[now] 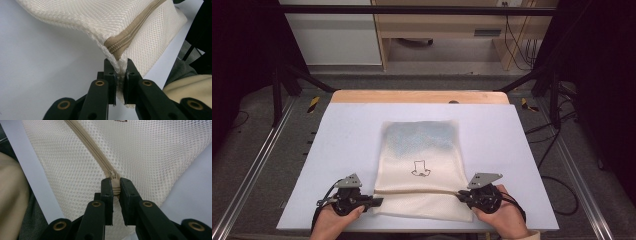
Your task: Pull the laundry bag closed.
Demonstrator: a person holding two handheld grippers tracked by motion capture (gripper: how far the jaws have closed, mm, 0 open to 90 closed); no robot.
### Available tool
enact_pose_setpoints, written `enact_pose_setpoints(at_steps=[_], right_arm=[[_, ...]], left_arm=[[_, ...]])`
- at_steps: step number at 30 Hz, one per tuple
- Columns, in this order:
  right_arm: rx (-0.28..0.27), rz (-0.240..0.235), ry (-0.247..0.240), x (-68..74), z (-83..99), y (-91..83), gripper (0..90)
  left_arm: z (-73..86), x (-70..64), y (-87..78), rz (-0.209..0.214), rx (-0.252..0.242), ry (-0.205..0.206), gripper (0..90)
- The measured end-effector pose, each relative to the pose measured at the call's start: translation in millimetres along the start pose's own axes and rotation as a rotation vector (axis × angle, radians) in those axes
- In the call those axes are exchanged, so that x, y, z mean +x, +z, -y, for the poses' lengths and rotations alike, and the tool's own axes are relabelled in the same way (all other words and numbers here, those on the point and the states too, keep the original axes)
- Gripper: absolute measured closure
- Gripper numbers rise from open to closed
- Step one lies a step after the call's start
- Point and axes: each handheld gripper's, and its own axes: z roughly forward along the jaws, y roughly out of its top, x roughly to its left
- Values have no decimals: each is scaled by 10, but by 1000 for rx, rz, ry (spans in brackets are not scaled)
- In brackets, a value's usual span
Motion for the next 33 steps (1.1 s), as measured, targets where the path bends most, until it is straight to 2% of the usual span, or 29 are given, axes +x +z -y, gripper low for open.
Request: enact_pose_setpoints(at_steps=[33], right_arm=[[24,2,16,-37,47,10,819]], left_arm=[[-6,8,-41,-17,-3,5,836]])
